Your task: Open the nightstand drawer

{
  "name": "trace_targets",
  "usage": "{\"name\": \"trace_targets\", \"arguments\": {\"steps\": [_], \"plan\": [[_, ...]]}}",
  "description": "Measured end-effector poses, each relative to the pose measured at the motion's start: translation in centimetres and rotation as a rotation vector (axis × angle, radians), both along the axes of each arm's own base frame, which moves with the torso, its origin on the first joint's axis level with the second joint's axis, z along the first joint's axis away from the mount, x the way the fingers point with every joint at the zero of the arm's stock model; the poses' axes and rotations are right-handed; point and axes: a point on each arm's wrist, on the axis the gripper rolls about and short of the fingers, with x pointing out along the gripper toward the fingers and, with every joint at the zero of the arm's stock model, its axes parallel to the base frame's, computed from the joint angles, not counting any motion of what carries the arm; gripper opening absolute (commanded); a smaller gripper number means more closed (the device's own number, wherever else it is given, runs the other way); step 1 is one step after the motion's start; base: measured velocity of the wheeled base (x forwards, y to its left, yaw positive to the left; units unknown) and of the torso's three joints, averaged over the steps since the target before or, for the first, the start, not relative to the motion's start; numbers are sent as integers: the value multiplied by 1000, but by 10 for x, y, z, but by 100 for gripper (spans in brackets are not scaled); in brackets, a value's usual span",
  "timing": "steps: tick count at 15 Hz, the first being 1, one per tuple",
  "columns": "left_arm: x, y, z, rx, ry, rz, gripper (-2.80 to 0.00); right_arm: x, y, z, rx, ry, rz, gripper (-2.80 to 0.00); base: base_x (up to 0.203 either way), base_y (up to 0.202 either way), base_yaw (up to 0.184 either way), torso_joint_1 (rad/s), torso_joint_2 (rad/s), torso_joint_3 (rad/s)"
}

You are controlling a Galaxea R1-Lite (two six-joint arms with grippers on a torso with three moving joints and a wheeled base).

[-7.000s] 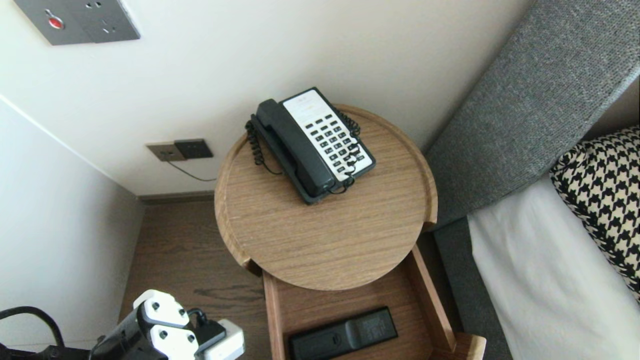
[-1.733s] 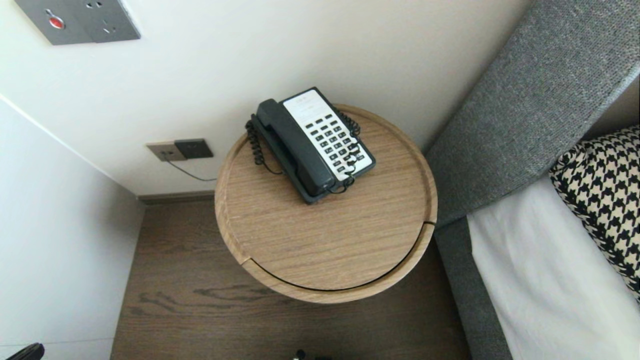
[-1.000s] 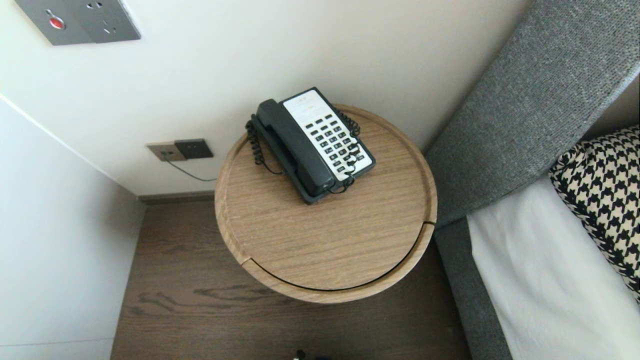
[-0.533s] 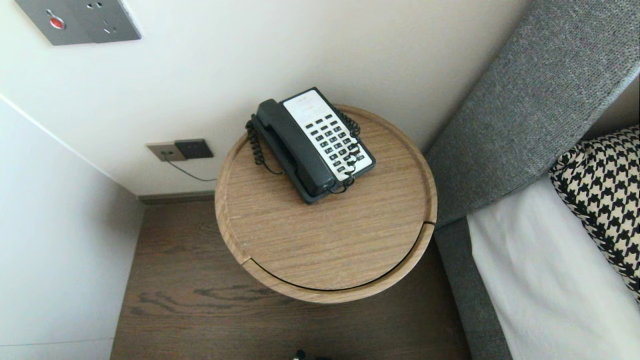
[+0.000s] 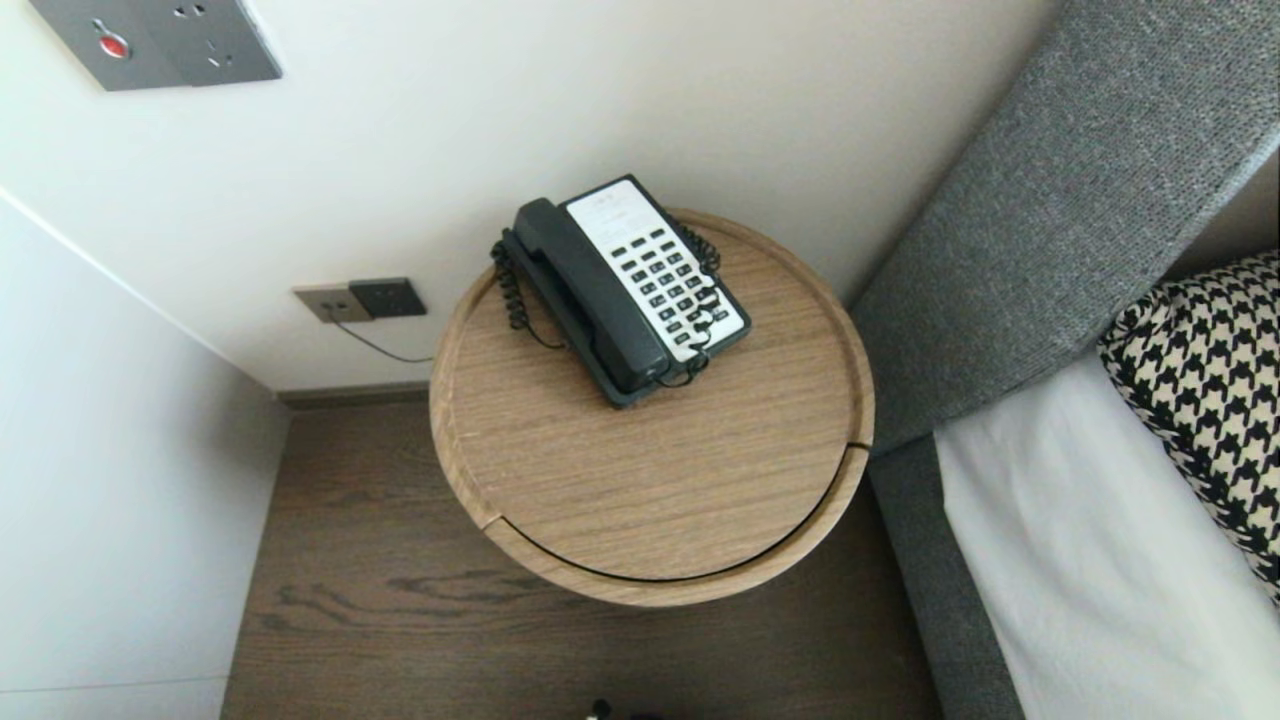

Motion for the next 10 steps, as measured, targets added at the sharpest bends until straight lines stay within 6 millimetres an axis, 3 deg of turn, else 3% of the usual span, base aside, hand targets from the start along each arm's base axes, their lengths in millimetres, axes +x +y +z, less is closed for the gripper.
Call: {"name": "trace_targets", "arguments": {"steps": [10], "plan": [[-16,1,-8,26,-108,-54,-280,0,0,0,0,0,0,-280,0,0,0,0,0,0]]}}
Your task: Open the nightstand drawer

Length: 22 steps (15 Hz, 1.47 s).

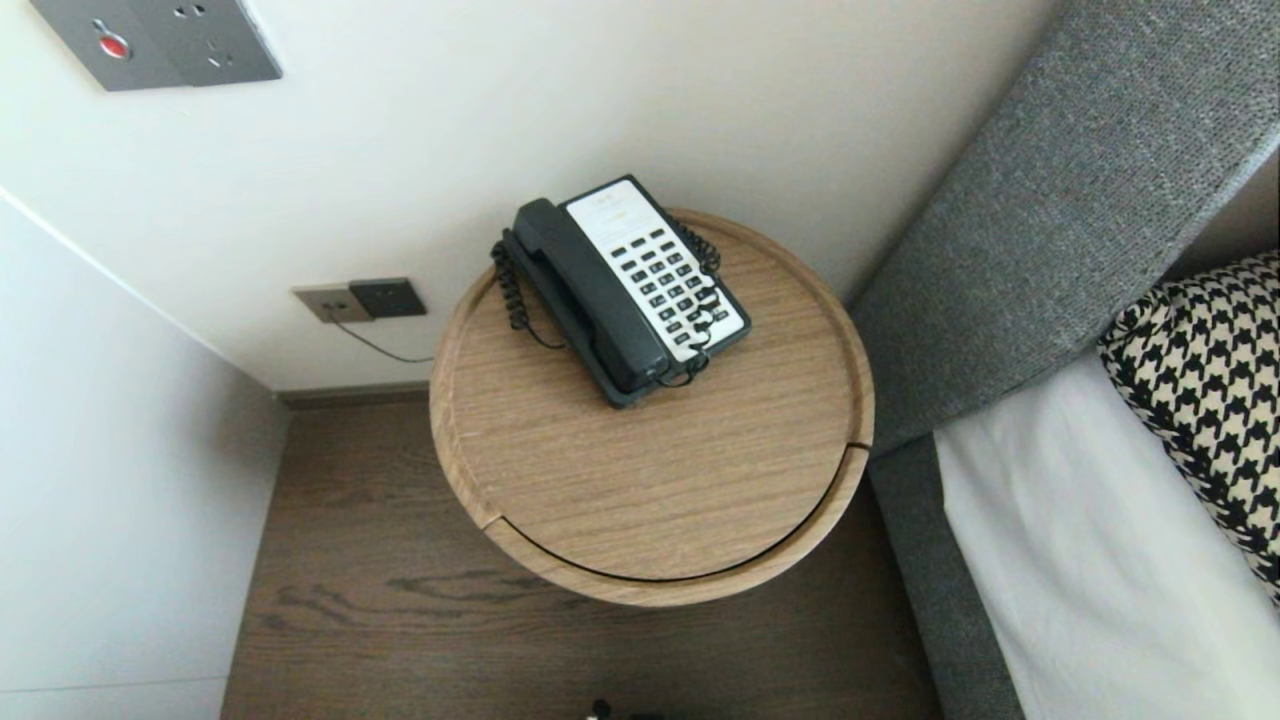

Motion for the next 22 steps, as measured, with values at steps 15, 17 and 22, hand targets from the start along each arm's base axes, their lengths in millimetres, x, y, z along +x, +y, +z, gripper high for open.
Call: {"name": "trace_targets", "arguments": {"steps": [15,17,22], "plan": [[-7,0,-2,-44,-96,7,-280,0,0,0,0,0,0,-280,0,0,0,0,0,0],[-7,0,-2,-44,-95,7,-280,0,0,0,0,0,0,-280,0,0,0,0,0,0],[-7,0,-2,-44,-95,7,-280,0,0,0,-1,0,0,-280,0,0,0,0,0,0]]}}
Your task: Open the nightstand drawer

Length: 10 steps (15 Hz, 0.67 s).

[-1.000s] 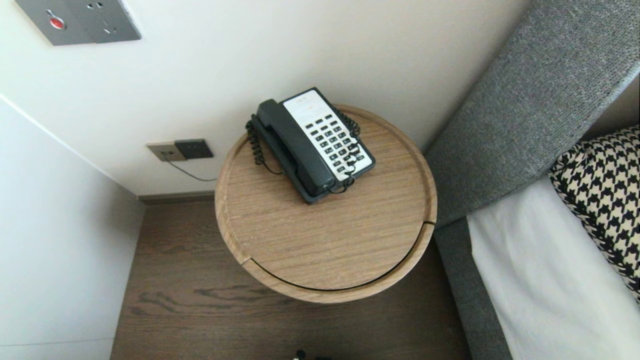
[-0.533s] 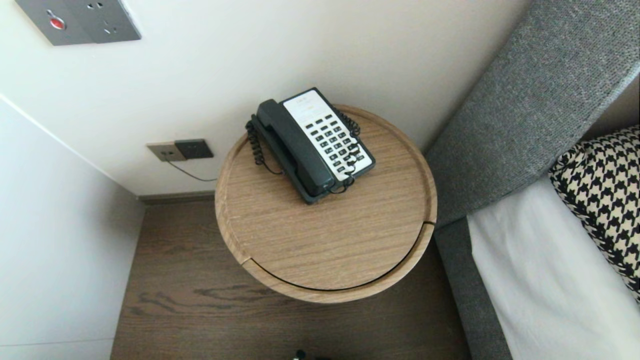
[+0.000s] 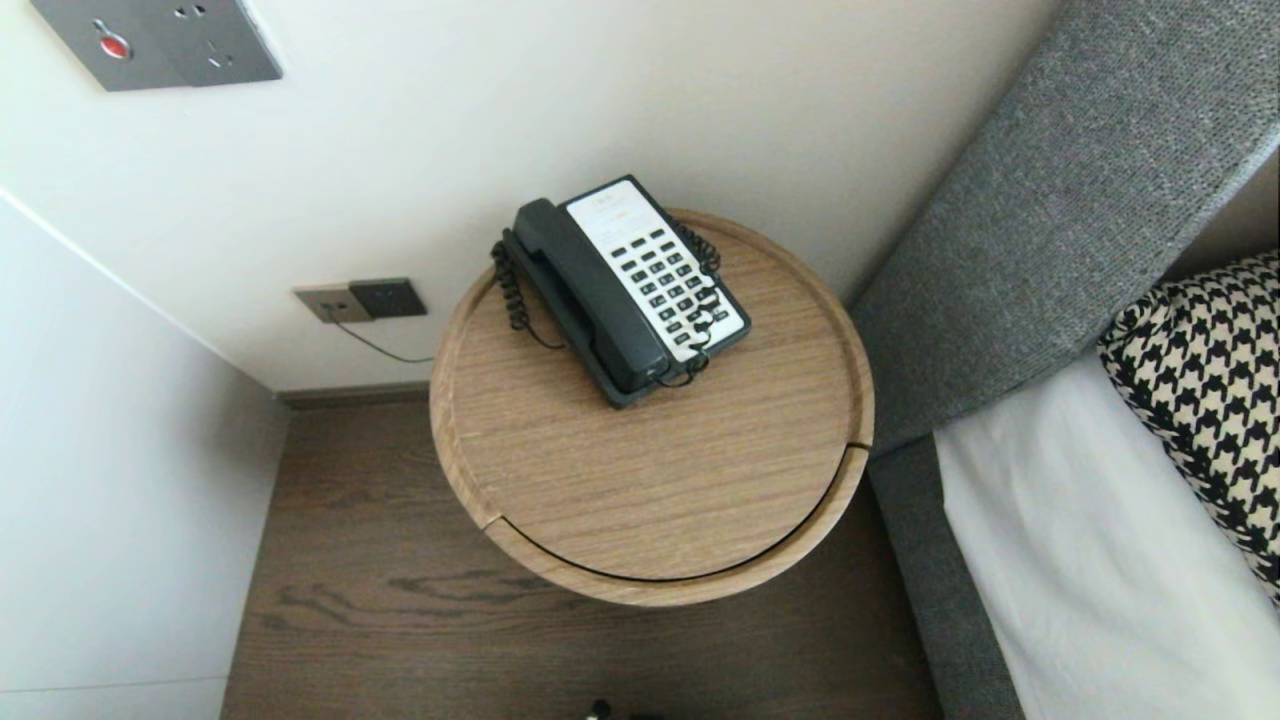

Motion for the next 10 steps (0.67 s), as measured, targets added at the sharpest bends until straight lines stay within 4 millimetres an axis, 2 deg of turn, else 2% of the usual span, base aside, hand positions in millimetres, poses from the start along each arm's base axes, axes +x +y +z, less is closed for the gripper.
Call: {"name": "trace_targets", "arguments": {"steps": [10], "plan": [[0,0,0,0,0,0,-280,0,0,1,4,-3,-6,-280,0,0,0,0,0,0]]}}
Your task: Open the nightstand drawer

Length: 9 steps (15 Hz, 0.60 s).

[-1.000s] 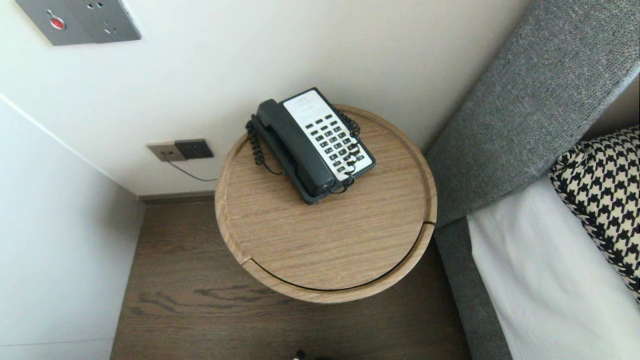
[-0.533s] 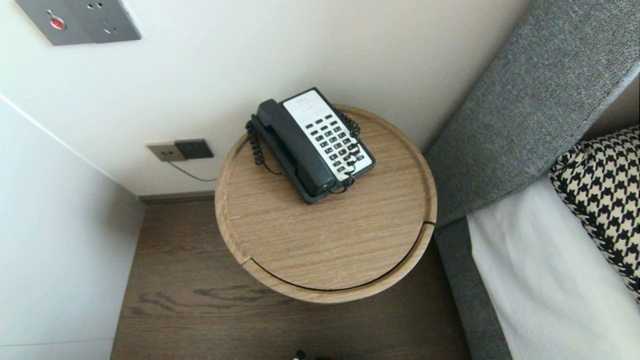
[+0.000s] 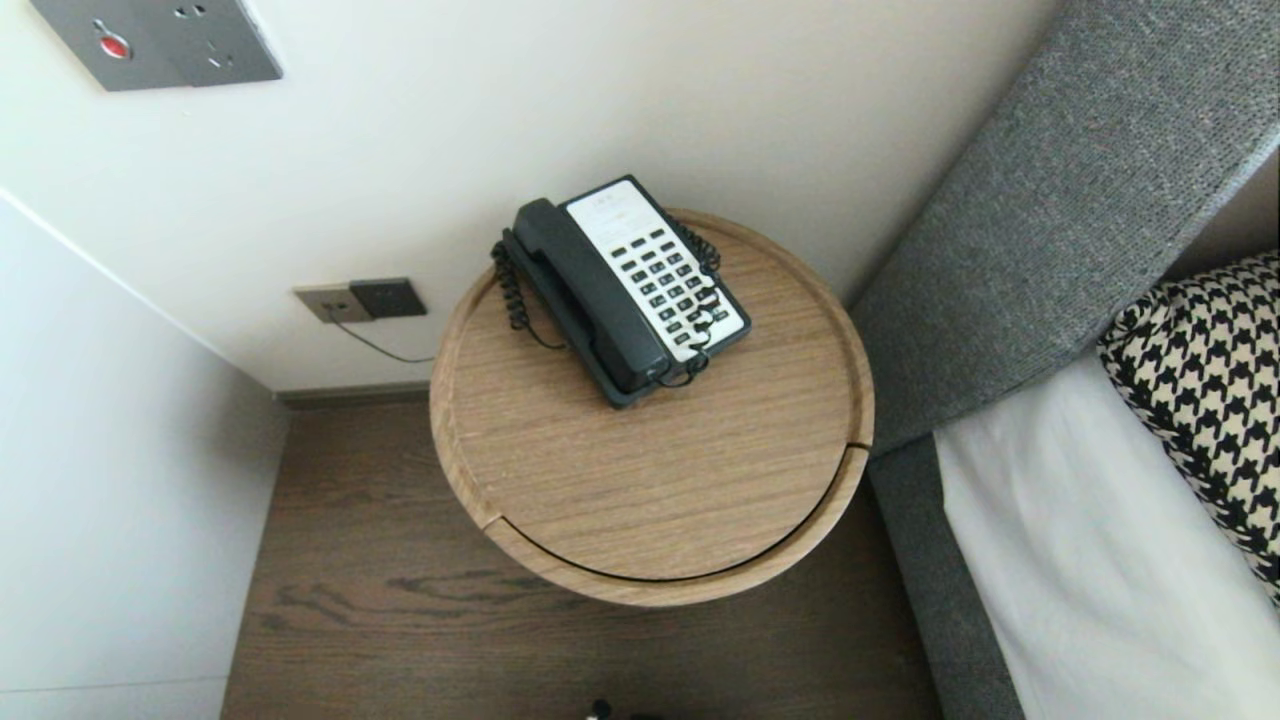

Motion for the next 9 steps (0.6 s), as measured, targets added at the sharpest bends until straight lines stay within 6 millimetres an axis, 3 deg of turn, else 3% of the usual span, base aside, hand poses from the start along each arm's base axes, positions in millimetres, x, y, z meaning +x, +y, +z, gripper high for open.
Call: {"name": "trace_targets", "arguments": {"steps": [6,9], "plan": [[0,0,0,0,0,0,-280,-1,0,1,3,5,-2,-280,0,0,0,0,0,0],[0,0,0,0,0,0,-280,-2,0,12,17,17,10,-280,0,0,0,0,0,0]]}}
